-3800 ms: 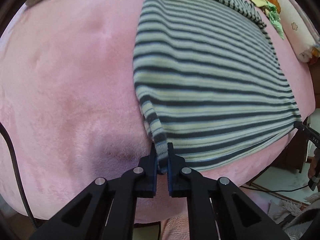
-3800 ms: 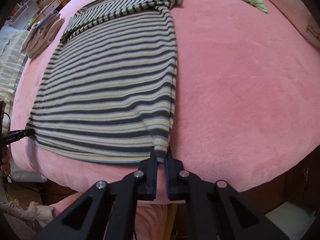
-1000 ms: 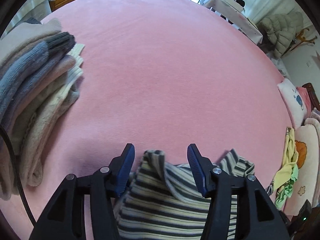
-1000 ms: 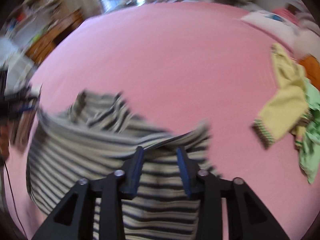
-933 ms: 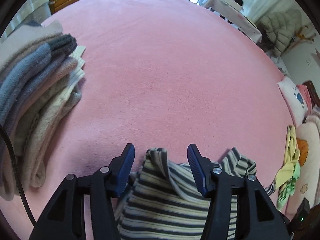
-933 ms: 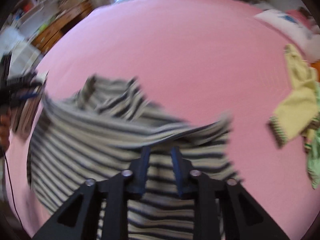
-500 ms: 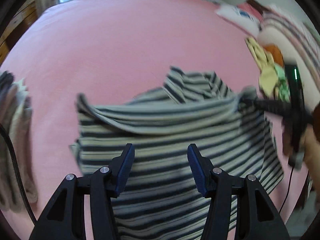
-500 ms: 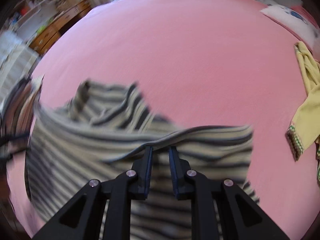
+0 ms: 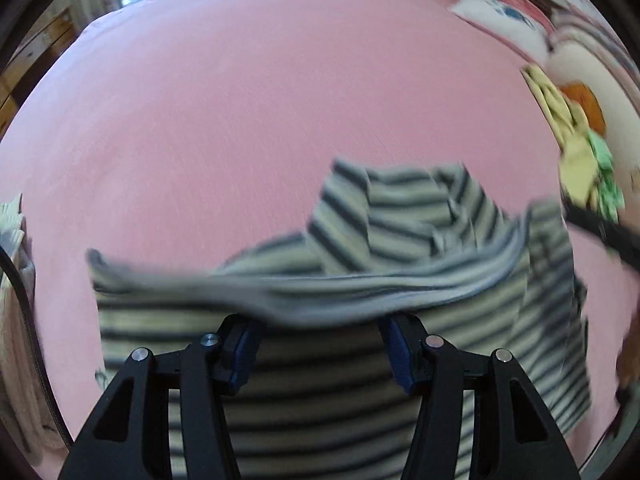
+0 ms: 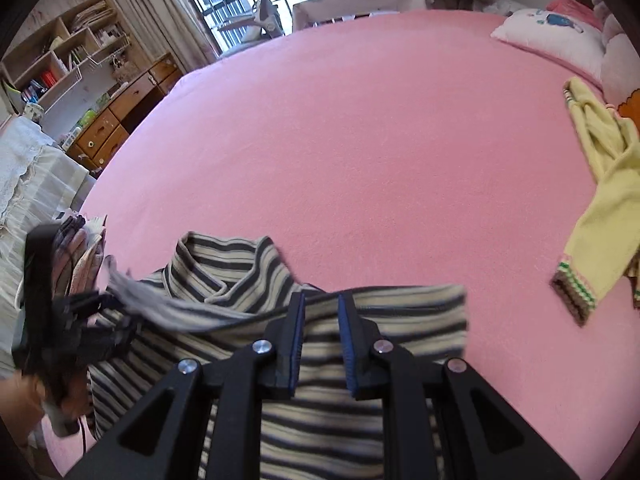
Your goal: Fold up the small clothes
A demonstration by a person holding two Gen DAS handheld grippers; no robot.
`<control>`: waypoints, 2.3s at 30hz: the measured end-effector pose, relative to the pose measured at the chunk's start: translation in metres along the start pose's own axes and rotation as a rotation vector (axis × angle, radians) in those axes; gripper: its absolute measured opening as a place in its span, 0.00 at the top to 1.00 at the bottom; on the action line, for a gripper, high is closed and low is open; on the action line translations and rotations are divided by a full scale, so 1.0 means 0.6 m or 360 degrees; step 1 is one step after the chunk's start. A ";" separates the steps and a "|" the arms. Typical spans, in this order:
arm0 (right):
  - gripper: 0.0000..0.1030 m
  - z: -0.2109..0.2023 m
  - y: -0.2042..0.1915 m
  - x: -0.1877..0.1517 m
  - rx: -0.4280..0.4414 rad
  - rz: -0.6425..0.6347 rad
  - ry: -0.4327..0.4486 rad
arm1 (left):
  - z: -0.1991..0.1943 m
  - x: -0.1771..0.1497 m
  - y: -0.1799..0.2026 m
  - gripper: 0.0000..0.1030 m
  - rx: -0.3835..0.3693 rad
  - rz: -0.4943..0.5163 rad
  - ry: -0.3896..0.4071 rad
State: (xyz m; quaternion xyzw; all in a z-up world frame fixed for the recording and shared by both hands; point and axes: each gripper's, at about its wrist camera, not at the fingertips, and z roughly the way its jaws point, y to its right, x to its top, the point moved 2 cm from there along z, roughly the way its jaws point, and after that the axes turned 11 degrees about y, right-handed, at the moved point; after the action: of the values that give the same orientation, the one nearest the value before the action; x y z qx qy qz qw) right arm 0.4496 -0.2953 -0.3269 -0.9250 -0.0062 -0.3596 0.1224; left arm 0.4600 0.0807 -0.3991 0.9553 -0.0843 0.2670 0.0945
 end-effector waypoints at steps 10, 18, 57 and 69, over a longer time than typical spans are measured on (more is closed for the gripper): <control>0.84 0.037 0.020 -0.020 -0.0181 -0.0108 -0.0133 | 0.041 0.051 -0.055 0.48 0.0153 -0.0334 0.0008; 0.84 -0.037 0.073 -0.010 -0.0164 0.0044 -0.0079 | -0.095 -0.003 -0.081 0.45 0.0212 -0.0097 0.0168; 0.64 -0.243 0.064 -0.324 -0.0316 0.0060 -0.0202 | -0.235 -0.479 -0.123 0.47 0.0449 -0.0640 0.0102; 0.58 -0.224 0.066 -0.317 -0.0215 0.0146 -0.0164 | -0.248 -0.481 -0.175 0.96 0.0338 -0.0642 0.0129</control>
State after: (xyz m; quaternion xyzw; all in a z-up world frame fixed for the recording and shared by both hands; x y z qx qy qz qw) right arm 0.2234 -0.3504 -0.3667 -0.9477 0.0542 -0.3052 0.0755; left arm 0.1654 0.2476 -0.4401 0.9459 0.1410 0.2882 0.0483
